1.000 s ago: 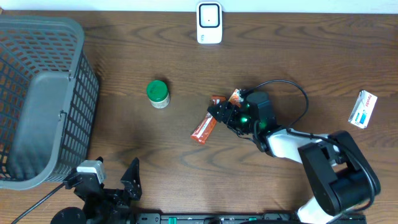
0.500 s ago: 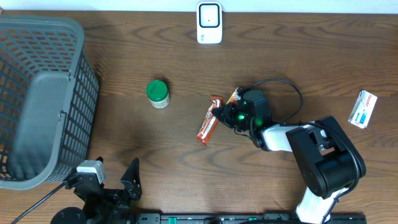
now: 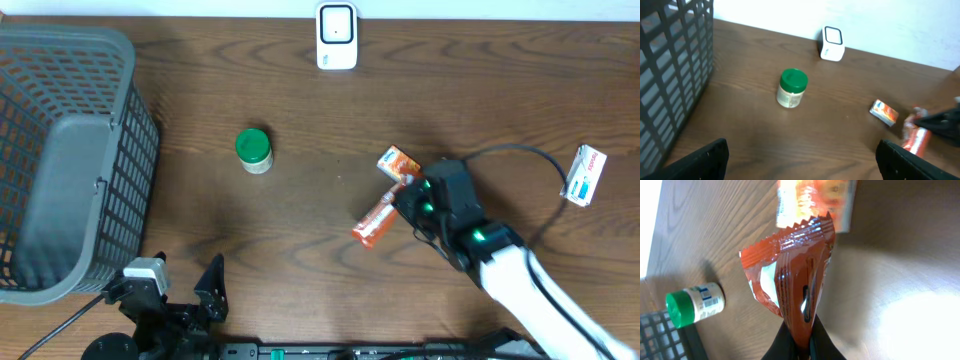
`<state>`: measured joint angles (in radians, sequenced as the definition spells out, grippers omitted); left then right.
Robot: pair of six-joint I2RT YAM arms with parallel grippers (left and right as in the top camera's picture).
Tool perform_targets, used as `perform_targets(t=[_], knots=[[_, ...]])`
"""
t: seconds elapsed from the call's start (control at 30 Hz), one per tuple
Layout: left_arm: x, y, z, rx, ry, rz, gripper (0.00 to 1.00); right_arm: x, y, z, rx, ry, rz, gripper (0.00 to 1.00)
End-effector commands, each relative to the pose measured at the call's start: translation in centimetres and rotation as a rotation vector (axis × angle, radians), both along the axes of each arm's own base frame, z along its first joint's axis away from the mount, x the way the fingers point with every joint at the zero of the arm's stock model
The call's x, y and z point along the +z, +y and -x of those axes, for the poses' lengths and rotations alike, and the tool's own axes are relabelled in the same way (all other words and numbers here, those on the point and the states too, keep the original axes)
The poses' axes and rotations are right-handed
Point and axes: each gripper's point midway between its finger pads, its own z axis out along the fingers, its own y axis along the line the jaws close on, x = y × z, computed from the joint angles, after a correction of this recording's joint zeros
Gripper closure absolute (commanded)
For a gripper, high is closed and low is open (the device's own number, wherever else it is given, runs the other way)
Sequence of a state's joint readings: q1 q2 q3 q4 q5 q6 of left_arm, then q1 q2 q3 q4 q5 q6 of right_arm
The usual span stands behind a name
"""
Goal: Scan the item barcode
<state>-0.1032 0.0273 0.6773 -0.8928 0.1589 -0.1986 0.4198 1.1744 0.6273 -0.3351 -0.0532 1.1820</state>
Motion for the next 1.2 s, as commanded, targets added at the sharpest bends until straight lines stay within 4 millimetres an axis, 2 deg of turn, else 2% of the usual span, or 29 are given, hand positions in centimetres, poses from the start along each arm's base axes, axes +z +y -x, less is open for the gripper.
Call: perform_targets(t=[0.0,0.13,0.47,0.57,0.67,0.7,0.83,0.97,1.07,1.17], knots=[[0.1,-0.2,0.1,-0.015,-0.005,0.002,0.06,3.8,-3.0,0.8,-0.19,-0.111,0.023,0.99],[0.1,-0.2,0.1,-0.015,-0.005,0.002,0.06,5.9,-3.3,1.7,-0.172,-0.181,0.032,0.99],[0.1,-0.2,0.1,-0.015,-0.005,0.002,0.06,6.1,-2.0,2.0,-0.12,-0.191,0.023,0.99],[0.1,-0.2,0.1,-0.015,-0.005,0.002,0.06,6.6,-1.5,1.7,-0.081,-0.232,0.04,0.98],[0.1,-0.2,0.1,-0.015,-0.005,0.002,0.06,8.9,-0.1,0.3,0.066,-0.391,0.117,0.99],[0.1,-0.2,0.1,-0.015,-0.005,0.002,0.05,10.2,0.8,-0.7,0.161,-0.496,0.188,0.98],[0.1,-0.2,0.1,-0.015,-0.005,0.002,0.05,10.8,1.8,-2.3,0.233,-0.526,0.268,0.98],[0.1,-0.2,0.1,-0.015,-0.005,0.002,0.06,12.2,3.6,-5.1,0.358,-0.566,0.403,0.98],[0.1,-0.2,0.1,-0.015,-0.005,0.002,0.06,15.0,6.4,-8.0,0.491,-0.654,0.535,0.99],[0.1,-0.2,0.1,-0.015,-0.005,0.002,0.05,17.1,8.3,-9.7,0.555,-0.727,0.694,0.98]])
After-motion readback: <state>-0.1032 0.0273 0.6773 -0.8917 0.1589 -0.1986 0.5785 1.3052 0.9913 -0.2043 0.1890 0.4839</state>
